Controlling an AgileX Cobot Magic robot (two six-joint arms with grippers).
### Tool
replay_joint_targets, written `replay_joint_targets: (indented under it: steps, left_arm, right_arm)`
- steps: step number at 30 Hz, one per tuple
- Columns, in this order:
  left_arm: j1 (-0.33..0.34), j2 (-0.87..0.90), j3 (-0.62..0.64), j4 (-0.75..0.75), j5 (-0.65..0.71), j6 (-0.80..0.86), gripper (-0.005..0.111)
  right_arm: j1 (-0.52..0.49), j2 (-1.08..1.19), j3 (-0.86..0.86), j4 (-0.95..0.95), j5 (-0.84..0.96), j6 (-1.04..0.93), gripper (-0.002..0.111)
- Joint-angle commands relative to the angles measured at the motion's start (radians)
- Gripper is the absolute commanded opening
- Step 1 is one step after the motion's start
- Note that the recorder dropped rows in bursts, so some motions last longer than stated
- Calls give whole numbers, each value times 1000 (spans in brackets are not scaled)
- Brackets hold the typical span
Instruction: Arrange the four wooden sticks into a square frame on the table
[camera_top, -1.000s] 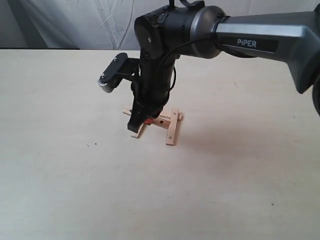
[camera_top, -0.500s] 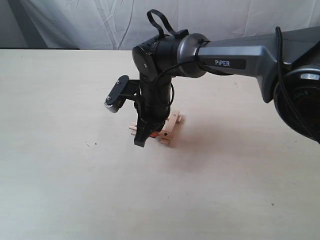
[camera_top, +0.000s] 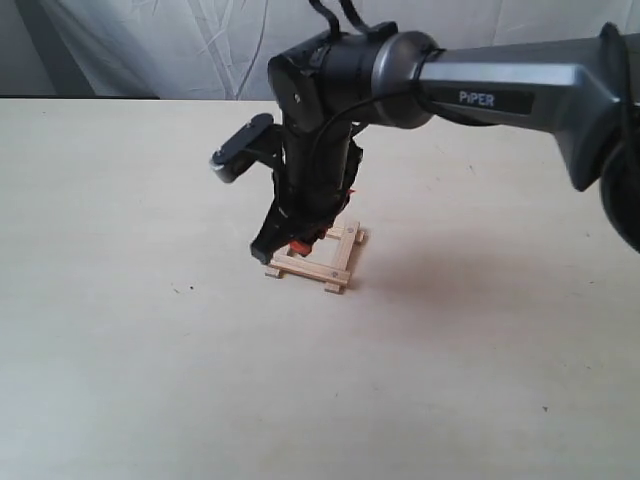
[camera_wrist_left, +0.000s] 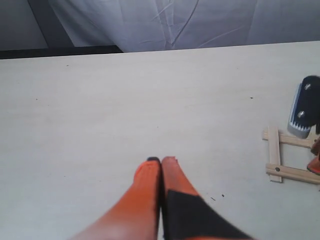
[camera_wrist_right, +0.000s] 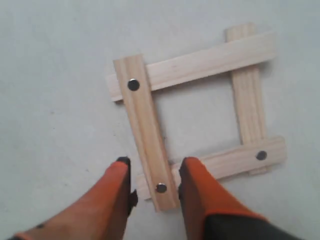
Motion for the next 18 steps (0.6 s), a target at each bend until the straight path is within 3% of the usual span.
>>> replay_joint_targets:
  steps: [1,3,4,10,18]
  left_arm:
    - [-2,-7,7,-10,-4,17,0]
    - [-2,-7,7,-22,-4,41,0]
    - [-2,-7,7,-28,-5,60,0]
    - [-2,-7,7,-42,-5,85,0]
    - [-2,-7,7,-41,46,85,0]
  right_arm:
    - [-33,-61,-2,21,40,163,17]
    - [-52,-80,-2,45,64,189,1]
    - [-60,-88,-2,49,76,207,0]
    - [-107,-180,45,52,80,311,0]
    - [-231,-440,346,106,-46,381,0]
